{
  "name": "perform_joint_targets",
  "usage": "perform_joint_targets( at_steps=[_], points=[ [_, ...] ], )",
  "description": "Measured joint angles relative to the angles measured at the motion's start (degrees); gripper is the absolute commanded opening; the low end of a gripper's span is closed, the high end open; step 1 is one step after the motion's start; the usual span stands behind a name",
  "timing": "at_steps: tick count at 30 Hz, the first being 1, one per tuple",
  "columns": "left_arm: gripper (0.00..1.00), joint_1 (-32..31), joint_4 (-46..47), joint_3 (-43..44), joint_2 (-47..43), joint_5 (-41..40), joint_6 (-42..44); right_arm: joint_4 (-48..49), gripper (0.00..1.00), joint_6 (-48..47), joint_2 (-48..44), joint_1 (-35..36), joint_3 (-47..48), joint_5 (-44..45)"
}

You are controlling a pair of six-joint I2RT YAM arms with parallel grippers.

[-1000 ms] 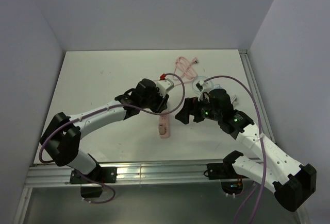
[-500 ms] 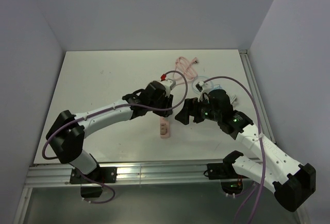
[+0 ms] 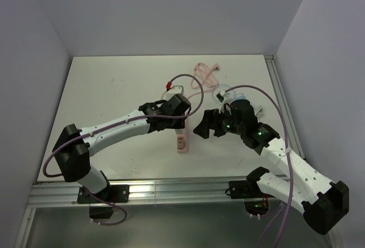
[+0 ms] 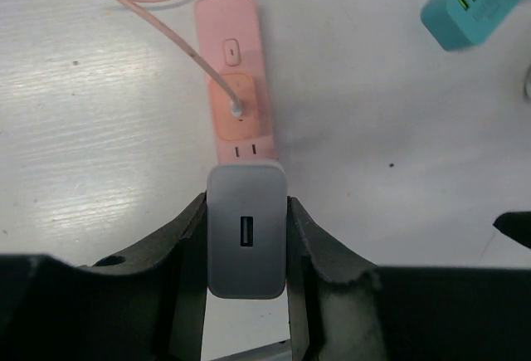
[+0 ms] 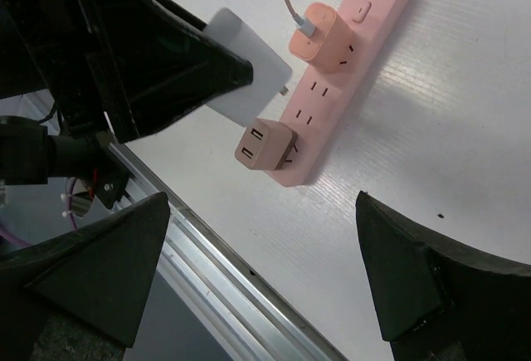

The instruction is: Insert the plug

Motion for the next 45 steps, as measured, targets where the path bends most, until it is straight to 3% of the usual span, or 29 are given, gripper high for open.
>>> perform_joint_targets(
  at_steps=[5, 17, 28, 45],
  points=[
    [0.00, -2.1, -2.5, 0.4, 0.3, -7.3, -6.1, 0.1, 1.00, 0.0, 0.0, 0.0, -0.2, -0.3],
    [0.00, -4.6, -5.5, 3.4, 5.5, -14.7, -14.1, 0.1, 1.00, 0.0, -0.1, 0.0, -0.2, -0.4],
    [0.00, -7.1, -5.9, 3.4, 8.5, -19.8, -15.0, -0.3, 1.00, 0.1, -0.2, -0.6, -0.5, 0.0],
    [0.00, -7.6, -4.6, 3.1, 10.5, -20.3, -15.7, -1.6, 1.00, 1.1, -0.6, -1.0, -1.2, 3.1]
  ],
)
